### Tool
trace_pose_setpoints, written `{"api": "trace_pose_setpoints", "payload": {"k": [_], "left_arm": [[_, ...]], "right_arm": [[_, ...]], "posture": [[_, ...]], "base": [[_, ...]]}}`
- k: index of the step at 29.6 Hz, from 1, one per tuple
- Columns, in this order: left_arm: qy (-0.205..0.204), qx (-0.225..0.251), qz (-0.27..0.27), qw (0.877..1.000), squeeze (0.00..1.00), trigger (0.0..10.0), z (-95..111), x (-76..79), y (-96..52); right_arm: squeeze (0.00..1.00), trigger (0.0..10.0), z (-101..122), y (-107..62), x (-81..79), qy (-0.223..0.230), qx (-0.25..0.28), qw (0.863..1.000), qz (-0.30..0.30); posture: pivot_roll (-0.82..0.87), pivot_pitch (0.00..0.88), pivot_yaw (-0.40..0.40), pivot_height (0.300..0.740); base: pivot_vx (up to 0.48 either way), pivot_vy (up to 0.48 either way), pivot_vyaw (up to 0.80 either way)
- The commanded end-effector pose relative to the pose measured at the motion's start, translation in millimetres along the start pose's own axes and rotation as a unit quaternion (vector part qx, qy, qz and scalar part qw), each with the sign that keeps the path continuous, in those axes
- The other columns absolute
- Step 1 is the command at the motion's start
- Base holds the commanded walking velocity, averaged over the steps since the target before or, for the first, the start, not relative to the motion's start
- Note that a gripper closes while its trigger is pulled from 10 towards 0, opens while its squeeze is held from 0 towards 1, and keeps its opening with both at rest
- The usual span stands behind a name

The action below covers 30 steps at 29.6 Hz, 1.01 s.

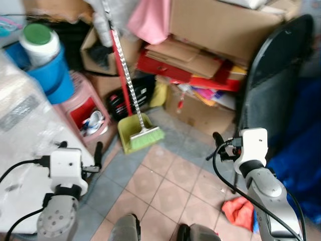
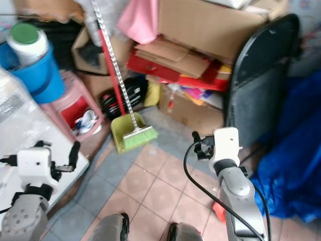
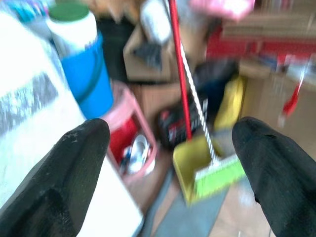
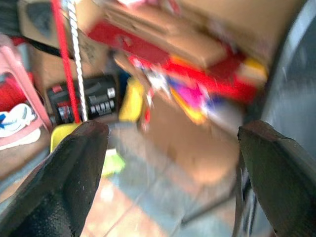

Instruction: Clothes washing

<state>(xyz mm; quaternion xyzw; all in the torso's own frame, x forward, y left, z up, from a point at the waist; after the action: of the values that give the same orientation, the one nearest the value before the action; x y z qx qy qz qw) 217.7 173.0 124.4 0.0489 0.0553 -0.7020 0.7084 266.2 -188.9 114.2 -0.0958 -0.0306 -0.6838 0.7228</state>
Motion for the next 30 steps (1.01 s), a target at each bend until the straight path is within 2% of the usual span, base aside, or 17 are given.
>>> {"api": "trace_pose_setpoints", "payload": {"k": [1,3,7,8,11,17,22,26,30], "left_arm": [[-0.013,0.009,0.013,1.000,0.00,10.0,3,0.5,7.0],[-0.032,0.005,0.029,0.999,0.00,10.0,-1,1.1,12.6],[-0.023,-0.001,0.018,1.000,0.00,10.0,-11,8.0,14.0],[-0.018,0.000,0.002,1.000,0.00,10.0,-16,13.8,14.9],[-0.009,0.001,-0.001,1.000,0.00,10.0,-20,13.5,17.0],[-0.012,0.000,0.027,1.000,0.00,10.0,-22,-0.3,25.3],[-0.016,-0.009,0.039,0.999,0.00,10.0,-27,-7.5,28.4],[-0.021,-0.013,0.040,0.999,0.00,10.0,-30,-8.3,30.0],[-0.008,0.003,0.018,1.000,0.00,10.0,-28,5.1,35.8]], "right_arm": [[0.00,10.0,0,1.3,6.8,0.004,0.006,1.000,-0.028],[0.00,10.0,-6,3.5,7.1,0.013,-0.003,0.999,-0.040],[0.00,10.0,-6,10.4,-2.1,0.012,0.007,0.999,-0.030],[0.00,10.0,-2,16.5,-9.1,0.004,0.021,1.000,-0.021],[0.00,10.0,-3,21.7,-12.2,0.000,0.026,0.999,-0.019],[0.00,10.0,-2,26.3,-9.0,-0.013,0.033,0.999,-0.022],[0.00,10.0,-7,29.2,4.4,-0.001,0.031,0.998,-0.058],[0.00,10.0,-12,29.6,6.0,0.004,0.030,0.997,-0.067],[0.00,10.0,-6,32.9,2.2,0.003,0.045,0.997,-0.064]], "posture": [[0.03,0.047,-0.028,0.740],[0.03,0.029,-0.026,0.740],[0.04,0.000,-0.025,0.740],[0.05,0.000,-0.020,0.740],[0.05,0.000,-0.012,0.740],[0.01,0.000,0.056,0.740],[0.02,0.000,0.099,0.740],[0.00,0.000,0.111,0.740],[0.01,0.000,0.072,0.740]], "base": [[0.000,0.000,0.80],[0.000,0.000,0.80],[0.000,0.000,0.80],[0.000,0.000,0.80],[0.000,0.000,0.80],[0.000,0.000,0.80],[0.000,0.000,0.80],[0.000,0.000,0.80],[0.000,0.000,0.80]]}}
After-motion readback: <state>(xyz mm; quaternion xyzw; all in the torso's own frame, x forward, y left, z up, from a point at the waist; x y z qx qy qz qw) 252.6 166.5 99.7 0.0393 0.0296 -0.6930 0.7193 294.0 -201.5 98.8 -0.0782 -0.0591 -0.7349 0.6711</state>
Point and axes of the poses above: a point about 5 cm out from each wrist's last joint towards the gripper, its own y axis pointing out of the wrist towards the gripper, its own z axis along the axis of the wrist's last joint, x = y × z, the point moved 2 cm from there along y, pointing out of the wrist towards the gripper, and after that the axes turned 1 degree about -y, right-handed, at the moved point
